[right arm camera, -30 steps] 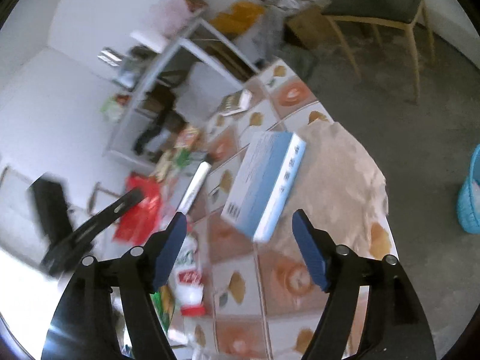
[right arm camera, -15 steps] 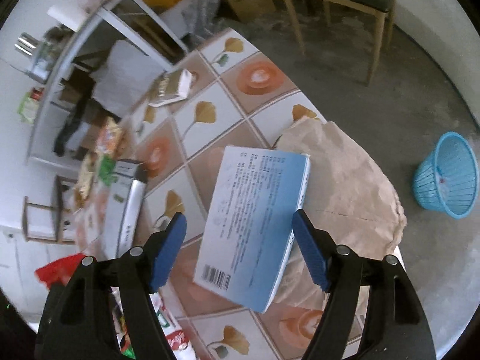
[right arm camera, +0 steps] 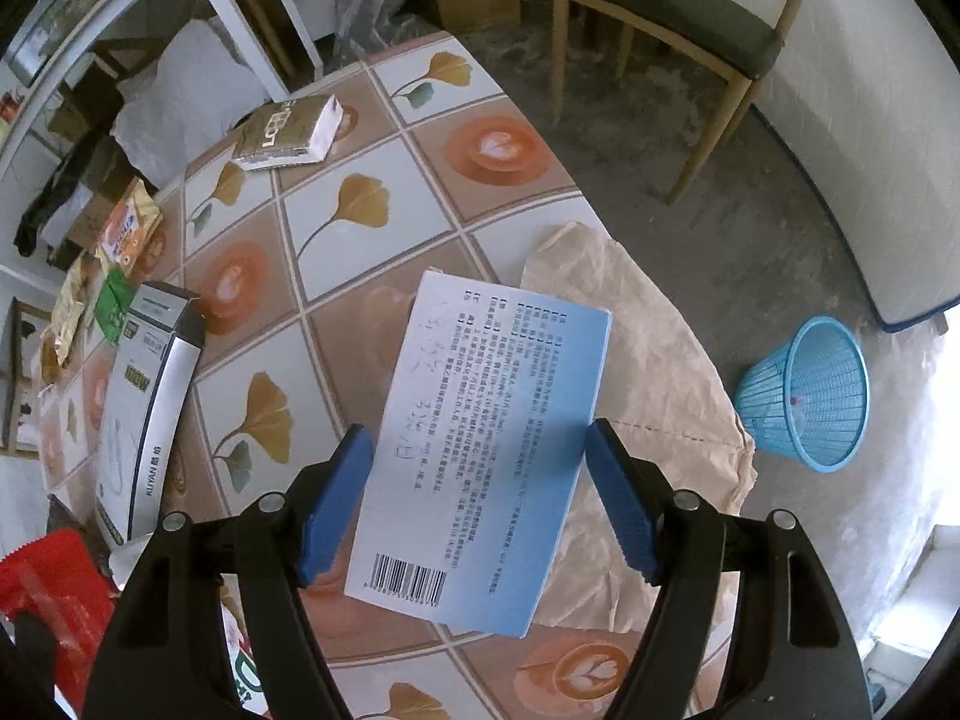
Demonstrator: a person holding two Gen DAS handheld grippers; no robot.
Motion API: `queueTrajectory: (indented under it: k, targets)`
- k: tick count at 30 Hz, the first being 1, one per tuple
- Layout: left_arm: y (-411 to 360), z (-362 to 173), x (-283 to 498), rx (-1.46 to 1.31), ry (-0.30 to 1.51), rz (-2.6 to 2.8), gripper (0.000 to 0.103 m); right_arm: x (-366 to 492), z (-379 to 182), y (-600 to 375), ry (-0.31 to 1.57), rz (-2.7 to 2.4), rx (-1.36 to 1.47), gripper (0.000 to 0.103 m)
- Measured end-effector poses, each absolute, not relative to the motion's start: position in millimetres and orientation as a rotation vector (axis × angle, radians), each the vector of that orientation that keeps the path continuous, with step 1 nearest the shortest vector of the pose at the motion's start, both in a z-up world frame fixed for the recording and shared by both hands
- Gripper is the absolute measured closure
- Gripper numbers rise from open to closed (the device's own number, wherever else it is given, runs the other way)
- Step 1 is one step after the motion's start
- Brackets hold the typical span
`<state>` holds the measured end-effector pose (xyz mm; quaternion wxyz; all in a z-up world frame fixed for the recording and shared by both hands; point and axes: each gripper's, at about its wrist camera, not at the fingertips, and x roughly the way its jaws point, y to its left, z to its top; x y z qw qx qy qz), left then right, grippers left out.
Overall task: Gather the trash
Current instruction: 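Move the right gripper to the blue-white medicine box while the left holds the packet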
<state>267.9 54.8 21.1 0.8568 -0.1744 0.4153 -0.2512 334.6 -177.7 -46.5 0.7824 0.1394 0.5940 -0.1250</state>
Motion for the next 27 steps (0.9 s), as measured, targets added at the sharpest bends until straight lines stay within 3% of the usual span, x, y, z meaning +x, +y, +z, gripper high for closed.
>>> queueTrajectory:
  k: [8, 9, 10, 13, 20, 21, 23, 27]
  targets:
    - [57.4, 20.3, 266.0, -0.385, 0.875, -0.541, 0.093, 329.2, -44.4, -179.9, 1.26, -0.234, 0.302, 0.034]
    - [57.4, 20.4, 265.8, -0.385, 0.874, -0.541, 0.093, 327.8, -43.4, -179.8, 1.258, -0.226, 0.305, 0.038]
    - [57.3, 20.1, 266.0, -0.386, 0.874, -0.539, 0.093, 326.3, -42.0, -178.9, 1.257, -0.204, 0.311, 0.05]
    - [56.8, 20.2, 265.4, -0.386, 0.871, -0.54, 0.093, 321.1, -36.9, -175.7, 1.258, -0.168, 0.31, 0.056]
    - [55.9, 21.7, 262.8, -0.382, 0.87, -0.545, 0.093, 313.1, -32.3, -178.1, 1.236, -0.145, 0.319, 0.054]
    - [56.0, 21.6, 262.9, -0.383, 0.871, -0.545, 0.093, 313.6, -30.8, -177.3, 1.233, -0.15, 0.306, 0.051]
    - [56.1, 20.8, 263.1, -0.385, 0.872, -0.544, 0.092, 315.4, -28.5, -175.6, 1.22, -0.157, 0.29, 0.035]
    - [56.1, 20.3, 263.0, -0.385, 0.877, -0.547, 0.092, 322.6, -28.5, -176.9, 1.202, -0.223, 0.28, 0.033]
